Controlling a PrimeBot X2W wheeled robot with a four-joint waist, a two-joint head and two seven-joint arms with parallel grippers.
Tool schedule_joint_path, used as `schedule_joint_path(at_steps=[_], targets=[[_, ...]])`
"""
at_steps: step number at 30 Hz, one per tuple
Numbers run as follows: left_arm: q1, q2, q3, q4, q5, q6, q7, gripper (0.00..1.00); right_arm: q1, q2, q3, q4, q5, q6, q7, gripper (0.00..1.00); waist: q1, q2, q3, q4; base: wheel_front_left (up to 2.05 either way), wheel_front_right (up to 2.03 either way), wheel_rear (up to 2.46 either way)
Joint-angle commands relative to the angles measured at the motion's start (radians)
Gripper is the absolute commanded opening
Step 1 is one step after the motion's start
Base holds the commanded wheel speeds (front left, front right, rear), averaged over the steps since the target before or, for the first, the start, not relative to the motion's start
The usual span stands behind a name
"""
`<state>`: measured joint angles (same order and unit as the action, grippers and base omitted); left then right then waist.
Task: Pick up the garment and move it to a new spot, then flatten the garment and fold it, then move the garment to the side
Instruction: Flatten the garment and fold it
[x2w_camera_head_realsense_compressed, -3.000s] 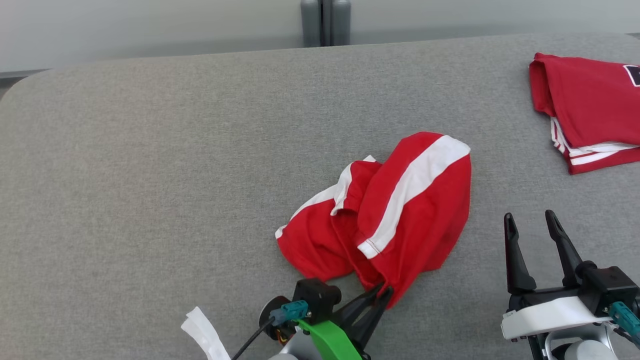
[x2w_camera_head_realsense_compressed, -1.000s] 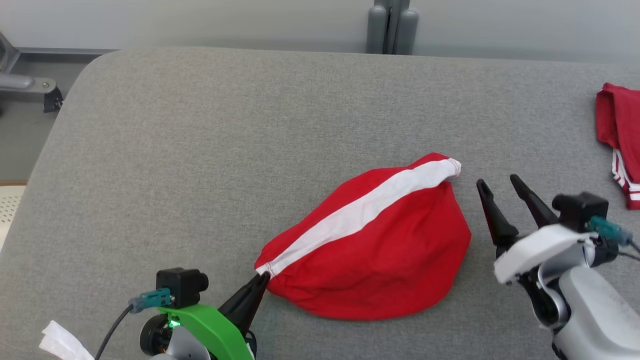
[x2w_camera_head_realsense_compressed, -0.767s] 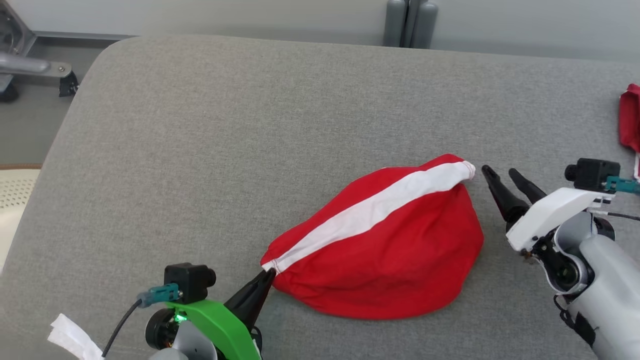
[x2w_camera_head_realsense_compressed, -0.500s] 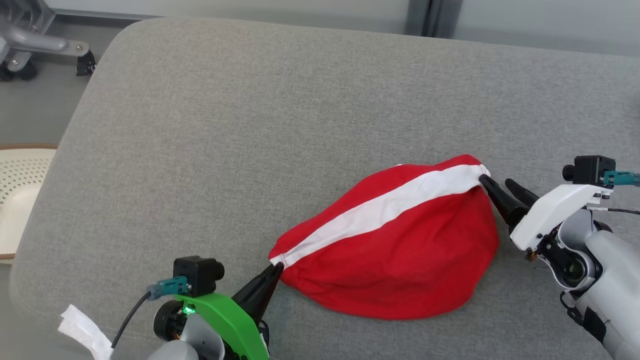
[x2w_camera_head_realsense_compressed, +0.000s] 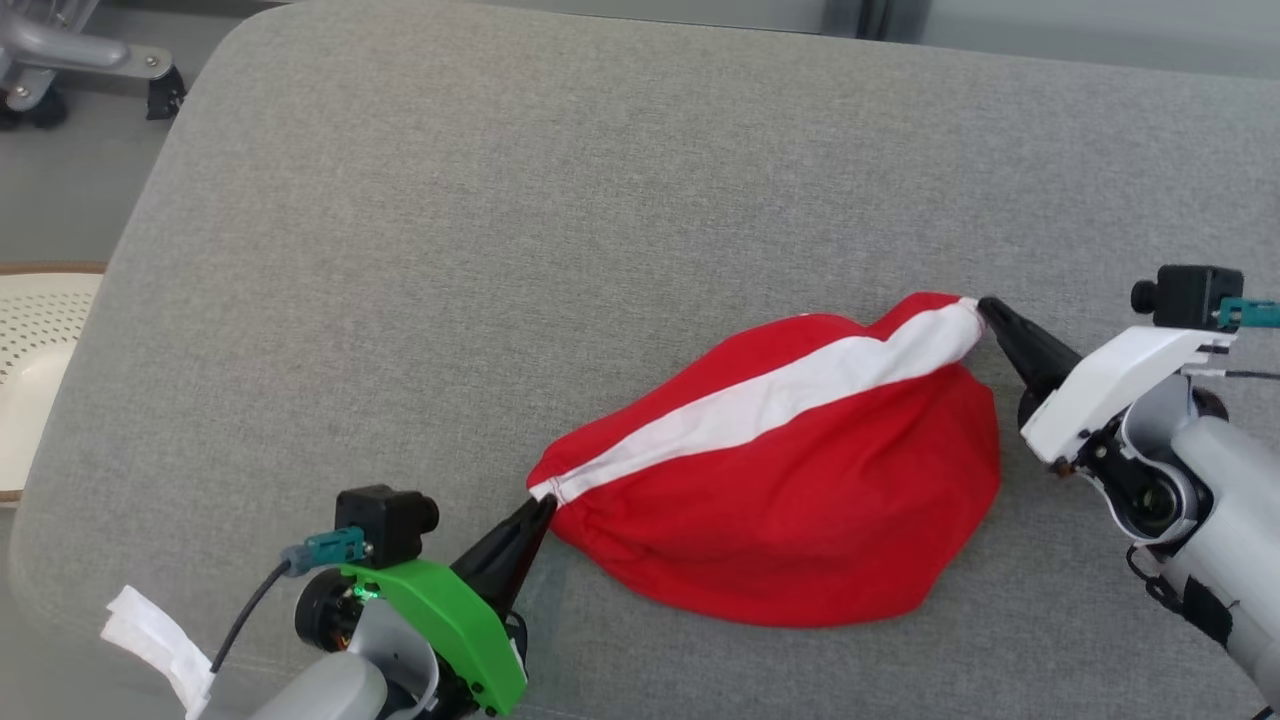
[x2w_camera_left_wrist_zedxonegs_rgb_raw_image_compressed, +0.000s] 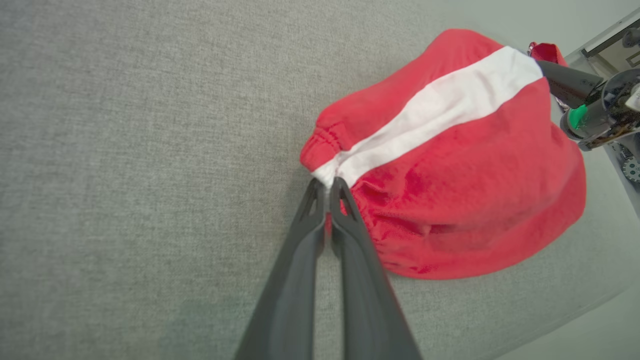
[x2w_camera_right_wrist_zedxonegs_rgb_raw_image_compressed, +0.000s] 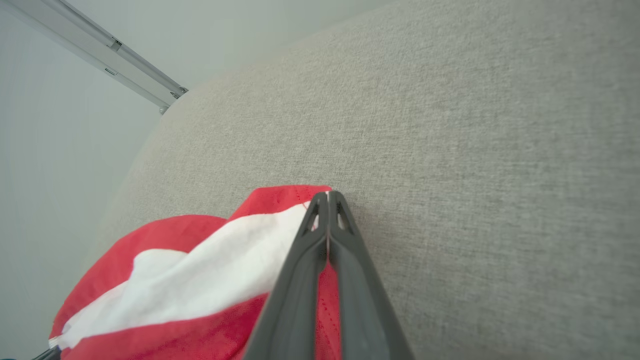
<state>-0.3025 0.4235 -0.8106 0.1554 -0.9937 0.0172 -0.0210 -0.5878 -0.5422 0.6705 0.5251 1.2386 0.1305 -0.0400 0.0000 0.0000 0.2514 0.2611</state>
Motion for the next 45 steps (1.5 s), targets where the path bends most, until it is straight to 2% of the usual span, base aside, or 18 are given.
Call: schedule_joint_path(at_steps=[1,5,8,11,15,19,22,25,28,31,35,39,45], targets=[[-0.024,0.012,0.007,-0.003,0.010,-0.006,-0.007,0.00,-0.028,-0.020,0.008,-0.014,0.008,0.000,-0.022,0.00,0.0000,0.0000,0.017,-0.023,0.00,0.00,0.00],[-0.075,0.029,0.032,-0.021,0.035,-0.007,-0.027,0.00,-0.093,-0.072,0.017,-0.046,0.025,0.000,-0.073,0.00,0.0000,0.0000,0.038,-0.056,0.00,0.00,0.00],[-0.143,0.043,0.056,-0.051,0.051,-0.030,-0.041,0.00,-0.156,-0.123,0.011,-0.073,0.032,0.000,-0.112,0.00,0.0000,0.0000,0.057,-0.075,0.00,0.00,0.00],[-0.272,0.056,0.071,-0.081,0.097,-0.064,-0.027,0.00,-0.245,-0.182,0.000,-0.094,0.021,0.000,-0.143,0.00,0.0000,0.0000,0.086,-0.099,0.00,0.00,0.00],[-0.524,0.026,0.082,-0.084,0.175,-0.105,-0.001,0.00,-0.397,-0.237,-0.024,-0.085,-0.035,0.000,-0.184,0.00,0.0000,0.0000,0.140,-0.139,0.00,0.00,0.00],[-0.808,-0.024,0.097,0.000,0.243,-0.132,-0.027,0.00,-0.595,-0.222,-0.058,-0.053,-0.139,0.000,-0.213,0.00,0.0000,0.0000,0.218,-0.204,0.00,0.00,0.00],[-1.017,-0.071,0.102,0.102,0.295,-0.143,-0.097,0.00,-0.733,-0.183,-0.099,-0.019,-0.223,0.000,-0.224,0.00,0.0000,0.0000,0.270,-0.255,0.00,0.00,0.00],[-1.164,-0.101,0.098,0.197,0.340,-0.146,-0.182,0.00,-0.841,-0.151,-0.180,-0.031,-0.311,0.000,-0.226,0.00,0.0000,0.0000,0.313,-0.289,0.00,0.00,0.00],[-1.238,-0.116,0.097,0.266,0.358,-0.148,-0.229,0.00,-0.864,-0.108,-0.274,-0.079,-0.390,0.000,-0.225,0.00,0.0000,0.0000,0.346,-0.308,0.00,0.00,0.00],[-1.195,-0.113,0.107,0.274,0.341,-0.148,-0.245,0.00,-0.811,-0.088,-0.339,-0.146,-0.437,0.000,-0.225,0.00,0.0000,0.0000,0.352,-0.312,0.00,0.00,0.00],[-1.025,-0.098,0.093,0.159,0.314,-0.148,-0.244,0.00,-0.651,-0.086,-0.382,-0.230,-0.468,0.000,-0.225,0.00,0.0000,0.0000,0.331,-0.303,0.00,0.00,0.00],[-0.802,-0.085,0.053,0.077,0.277,-0.148,-0.244,0.00,-0.422,-0.088,-0.461,-0.330,-0.492,0.000,-0.225,0.00,0.0000,0.0000,0.290,-0.276,0.00,0.00,0.00],[-0.500,-0.072,0.035,-0.002,0.269,-0.147,-0.244,0.00,-0.001,-0.026,-0.613,-0.509,-0.548,0.000,-0.225,0.00,0.0000,0.0000,0.207,-0.257,0.00,0.00,0.00]])
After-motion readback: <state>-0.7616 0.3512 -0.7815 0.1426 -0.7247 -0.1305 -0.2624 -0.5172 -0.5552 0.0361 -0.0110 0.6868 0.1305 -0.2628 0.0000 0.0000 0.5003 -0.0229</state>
